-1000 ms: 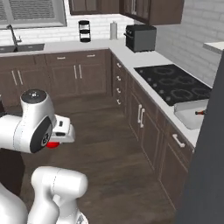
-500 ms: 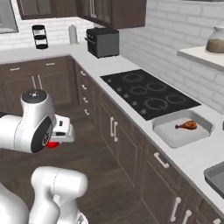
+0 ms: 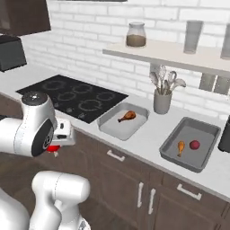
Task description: Place one tomato and one chicken drumstick in each tupperware on the nearby counter, to pack two identical lunches.
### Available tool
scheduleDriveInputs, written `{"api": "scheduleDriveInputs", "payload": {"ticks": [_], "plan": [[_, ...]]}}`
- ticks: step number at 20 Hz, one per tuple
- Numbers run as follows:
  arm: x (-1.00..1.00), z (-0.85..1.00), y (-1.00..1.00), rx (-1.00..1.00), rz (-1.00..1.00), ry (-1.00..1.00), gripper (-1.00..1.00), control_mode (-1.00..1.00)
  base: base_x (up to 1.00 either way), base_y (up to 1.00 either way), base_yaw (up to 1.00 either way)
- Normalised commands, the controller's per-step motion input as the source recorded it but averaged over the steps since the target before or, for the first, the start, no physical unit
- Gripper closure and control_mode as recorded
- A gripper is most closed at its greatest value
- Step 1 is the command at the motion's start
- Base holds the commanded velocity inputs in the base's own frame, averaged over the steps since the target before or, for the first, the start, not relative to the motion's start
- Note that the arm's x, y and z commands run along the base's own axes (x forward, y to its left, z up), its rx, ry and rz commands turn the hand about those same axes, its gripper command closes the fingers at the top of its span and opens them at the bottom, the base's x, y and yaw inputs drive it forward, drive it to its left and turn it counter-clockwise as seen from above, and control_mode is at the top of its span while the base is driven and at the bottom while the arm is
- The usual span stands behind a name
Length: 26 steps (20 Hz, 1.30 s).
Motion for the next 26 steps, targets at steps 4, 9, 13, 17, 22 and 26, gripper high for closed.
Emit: {"api": "scheduleDriveInputs", "payload": {"ticks": [4, 9, 13, 17, 22, 26], "plan": [[0.00, 0.00, 0.00, 0.00, 0.00, 0.00, 1.00, 1.00, 0.84, 0.11, -0.75], [0.00, 0.00, 0.00, 0.00, 0.00, 0.00, 1.00, 1.00, 0.99, 0.11, -0.39], [0.00, 0.00, 0.00, 0.00, 0.00, 0.00, 1.00, 1.00, 1.00, 0.33, -0.19], [0.75, -0.58, 0.68, -0.13, -0.14, 0.01, 1.00, -1.00, 0.25, 0.14, -0.04], [1.00, -1.00, 0.66, -0.11, -0.16, 0.01, 1.00, -1.00, 0.00, 0.00, 0.00], [1.00, -1.00, 0.13, 0.00, -0.09, 0.01, 1.00, -1.00, 0.00, 0.00, 0.00]]}}
